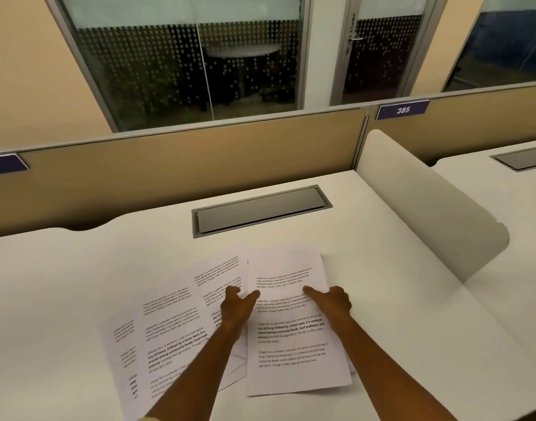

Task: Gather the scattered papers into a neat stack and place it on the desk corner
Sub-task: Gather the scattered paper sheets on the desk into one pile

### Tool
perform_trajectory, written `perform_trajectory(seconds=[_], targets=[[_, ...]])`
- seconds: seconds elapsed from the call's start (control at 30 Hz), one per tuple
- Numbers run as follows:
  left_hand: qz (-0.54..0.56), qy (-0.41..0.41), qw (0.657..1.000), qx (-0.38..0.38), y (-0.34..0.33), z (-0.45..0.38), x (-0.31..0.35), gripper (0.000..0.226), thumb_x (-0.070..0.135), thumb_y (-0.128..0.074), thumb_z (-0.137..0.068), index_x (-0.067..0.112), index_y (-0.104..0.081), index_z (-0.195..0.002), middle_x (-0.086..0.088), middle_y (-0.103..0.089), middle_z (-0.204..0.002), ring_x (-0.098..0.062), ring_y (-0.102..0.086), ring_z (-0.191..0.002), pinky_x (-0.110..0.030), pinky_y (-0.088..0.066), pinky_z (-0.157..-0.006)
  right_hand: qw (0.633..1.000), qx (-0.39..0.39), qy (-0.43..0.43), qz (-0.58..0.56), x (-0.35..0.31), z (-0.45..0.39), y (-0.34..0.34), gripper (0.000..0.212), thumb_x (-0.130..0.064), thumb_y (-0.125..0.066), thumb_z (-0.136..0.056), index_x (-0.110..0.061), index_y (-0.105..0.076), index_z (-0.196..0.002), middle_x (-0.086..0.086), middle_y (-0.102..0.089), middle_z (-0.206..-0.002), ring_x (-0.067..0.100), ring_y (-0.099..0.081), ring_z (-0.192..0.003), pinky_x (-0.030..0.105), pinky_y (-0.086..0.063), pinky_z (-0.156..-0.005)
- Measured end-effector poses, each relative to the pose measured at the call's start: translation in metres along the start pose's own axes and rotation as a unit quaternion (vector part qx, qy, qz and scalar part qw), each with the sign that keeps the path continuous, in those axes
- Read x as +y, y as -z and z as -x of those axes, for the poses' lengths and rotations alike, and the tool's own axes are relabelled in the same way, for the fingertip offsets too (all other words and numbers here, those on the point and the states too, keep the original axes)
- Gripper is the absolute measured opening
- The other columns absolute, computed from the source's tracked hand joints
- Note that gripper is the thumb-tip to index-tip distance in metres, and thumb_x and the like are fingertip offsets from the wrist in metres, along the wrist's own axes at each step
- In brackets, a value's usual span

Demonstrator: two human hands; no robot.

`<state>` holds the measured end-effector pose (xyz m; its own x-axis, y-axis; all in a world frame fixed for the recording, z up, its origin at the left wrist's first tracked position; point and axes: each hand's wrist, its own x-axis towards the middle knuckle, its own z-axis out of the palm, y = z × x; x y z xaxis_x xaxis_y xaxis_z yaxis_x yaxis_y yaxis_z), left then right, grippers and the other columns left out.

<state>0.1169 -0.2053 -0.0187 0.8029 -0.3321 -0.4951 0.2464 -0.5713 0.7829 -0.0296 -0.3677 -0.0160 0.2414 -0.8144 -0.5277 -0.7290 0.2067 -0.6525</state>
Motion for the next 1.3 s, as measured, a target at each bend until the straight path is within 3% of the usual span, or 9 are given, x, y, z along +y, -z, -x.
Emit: perform_trajectory(seconds=[0.1,0.3,0.43,0.63,0.77,0.9,1.03,1.17,1.3], targets=[[0.007,0.0,1.0,0.008,0.0,0.001,0.001,0.062,0.041,-0.072,-0.078,0.014,-0.044,-0.127,-0.012,-0.054,-0.13,-0.022,-0.049,-0.1,-0.033,-0.044,-0.081,0.997,0.012,0.014,0.075,-0.005,-0.001,0.0,0.081,-0.067,-0.073,-0.064,-0.008,-0.06,-0.118,0.012,-0.056,-0.122,0.031,-0.054,-0.116,0.046,-0.05,-0.098],[0.011,-0.004,1.0,0.006,-0.002,0.004,0.005,0.062,0.044,-0.072,-0.078,0.017,-0.044,-0.126,-0.013,-0.053,-0.132,-0.021,-0.048,-0.1,-0.034,-0.045,-0.085,0.997,-0.038,0.045,0.045,-0.023,0.003,-0.008,0.092,-0.066,-0.075,-0.062,-0.01,-0.045,-0.129,0.012,-0.056,-0.124,0.033,-0.056,-0.116,0.045,-0.05,-0.099],[0.013,-0.013,1.0,-0.001,0.003,0.01,0.005,0.058,0.042,-0.071,-0.08,0.017,-0.045,-0.126,-0.014,-0.057,-0.128,-0.024,-0.054,-0.1,-0.04,-0.051,-0.092,0.996,-0.051,0.05,-0.051,-0.019,-0.003,-0.004,0.086,-0.051,-0.082,-0.065,-0.01,-0.042,-0.128,0.01,-0.063,-0.12,0.029,-0.065,-0.103,0.044,-0.057,-0.09],[0.056,-0.027,0.998,-0.016,0.021,0.021,0.001,0.048,0.033,-0.069,-0.086,0.016,-0.047,-0.125,-0.008,-0.063,-0.104,-0.027,-0.061,-0.099,-0.045,-0.053,-0.095,0.987,-0.104,0.068,-0.102,-0.024,-0.007,-0.012,0.089,-0.036,-0.09,-0.06,-0.011,-0.043,-0.131,0.01,-0.064,-0.119,0.027,-0.066,-0.101,0.044,-0.056,-0.091],[0.042,-0.036,0.998,0.03,0.042,0.025,-0.007,0.038,0.029,-0.067,-0.088,0.014,-0.05,-0.119,-0.003,-0.063,-0.089,-0.023,-0.062,-0.088,-0.044,-0.055,-0.09,0.987,-0.112,0.106,-0.037,-0.037,-0.001,-0.027,0.091,-0.035,-0.087,-0.065,-0.015,-0.037,-0.138,0.01,-0.057,-0.131,0.028,-0.06,-0.111,0.037,-0.052,-0.092],[0.028,-0.035,0.995,0.09,0.07,0.026,-0.02,0.032,0.025,-0.065,-0.089,0.01,-0.054,-0.115,-0.012,-0.069,-0.098,-0.026,-0.064,-0.085,-0.042,-0.056,-0.087,0.979,-0.107,0.154,0.076,-0.049,0.007,-0.05,0.096,-0.032,-0.086,-0.069,-0.014,-0.03,-0.145,0.012,-0.046,-0.144,0.032,-0.046,-0.131,0.041,-0.04,-0.109],[-0.018,-0.024,0.982,0.189,0.098,0.025,-0.039,0.032,0.022,-0.064,-0.089,0.005,-0.057,-0.115,-0.02,-0.068,-0.111,-0.032,-0.065,-0.098,-0.039,-0.052,-0.09,0.952,-0.088,0.196,0.218,-0.056,0.021,-0.072,0.094,-0.036,-0.08,-0.073,-0.017,-0.027,-0.148,0.009,-0.04,-0.147,0.035,-0.036,-0.136,0.046,-0.038,-0.108],[-0.089,0.08,0.954,0.277,0.131,0.031,-0.059,0.04,0.033,-0.06,-0.089,0.011,-0.055,-0.122,-0.02,-0.053,-0.126,-0.039,-0.048,-0.12,-0.05,-0.044,-0.097,0.921,-0.081,0.24,0.296,-0.057,0.032,-0.092,0.094,-0.038,-0.077,-0.076,-0.018,-0.023,-0.15,0.008,-0.036,-0.15,0.034,-0.036,-0.135,0.044,-0.039,-0.106],[-0.083,0.169,0.937,0.293,0.157,0.039,-0.085,0.05,0.039,-0.055,-0.088,0.012,-0.044,-0.129,-0.02,-0.042,-0.13,-0.038,-0.04,-0.124,-0.053,-0.039,-0.102,0.906,-0.093,0.267,0.315,-0.062,0.047,-0.112,0.098,-0.04,-0.078,-0.074,-0.016,-0.021,-0.151,0.01,-0.032,-0.152,0.034,-0.033,-0.137,0.045,-0.037,-0.108]])
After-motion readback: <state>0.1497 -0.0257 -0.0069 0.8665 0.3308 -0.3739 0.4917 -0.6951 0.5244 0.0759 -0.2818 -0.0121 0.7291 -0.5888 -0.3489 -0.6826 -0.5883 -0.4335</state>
